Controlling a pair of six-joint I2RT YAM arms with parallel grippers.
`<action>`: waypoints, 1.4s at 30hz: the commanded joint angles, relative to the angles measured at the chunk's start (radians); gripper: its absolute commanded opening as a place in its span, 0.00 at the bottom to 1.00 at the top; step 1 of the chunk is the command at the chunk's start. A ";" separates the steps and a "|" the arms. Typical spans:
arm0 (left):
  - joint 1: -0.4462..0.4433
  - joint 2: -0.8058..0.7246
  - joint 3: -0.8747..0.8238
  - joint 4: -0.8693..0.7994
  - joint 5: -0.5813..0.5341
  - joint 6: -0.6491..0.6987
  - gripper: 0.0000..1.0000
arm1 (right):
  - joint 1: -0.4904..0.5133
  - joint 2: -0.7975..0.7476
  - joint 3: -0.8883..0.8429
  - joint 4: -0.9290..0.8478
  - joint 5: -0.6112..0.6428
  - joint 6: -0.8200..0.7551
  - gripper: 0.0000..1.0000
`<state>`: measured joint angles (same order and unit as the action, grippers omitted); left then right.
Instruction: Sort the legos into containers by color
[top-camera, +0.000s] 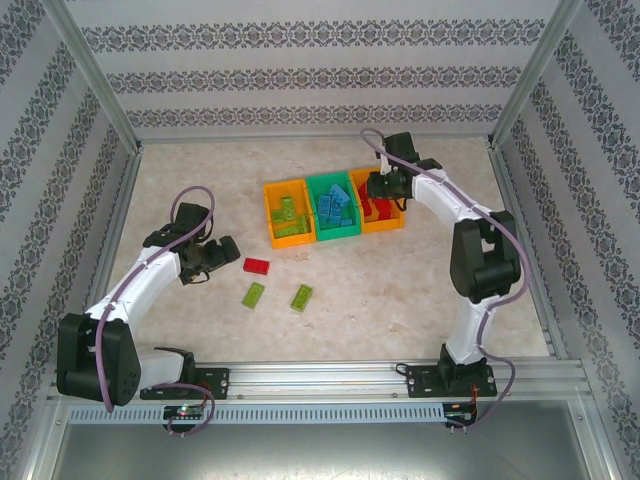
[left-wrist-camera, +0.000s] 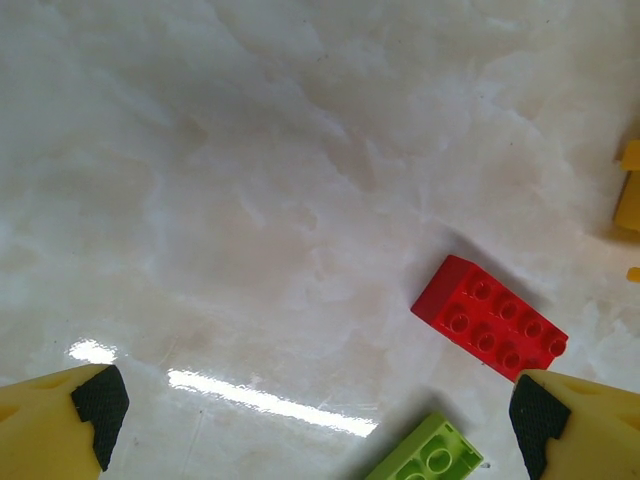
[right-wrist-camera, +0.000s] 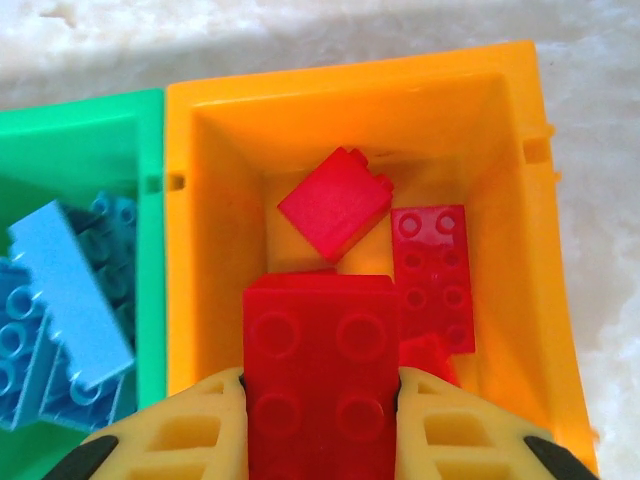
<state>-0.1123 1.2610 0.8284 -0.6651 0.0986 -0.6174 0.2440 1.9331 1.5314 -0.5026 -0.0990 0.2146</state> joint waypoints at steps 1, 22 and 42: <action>-0.019 -0.009 -0.005 0.006 0.008 0.009 1.00 | -0.010 0.055 0.077 -0.061 -0.011 0.019 0.25; -0.115 0.083 -0.006 0.149 0.150 -0.499 0.99 | 0.014 -0.201 -0.189 0.089 -0.045 0.091 0.95; -0.185 0.425 0.134 0.154 0.190 -0.631 0.83 | -0.040 -0.322 -0.381 0.156 -0.062 0.105 0.97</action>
<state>-0.2878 1.6608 0.9417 -0.5224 0.2855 -1.1973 0.2237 1.6417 1.1751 -0.3622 -0.1486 0.3164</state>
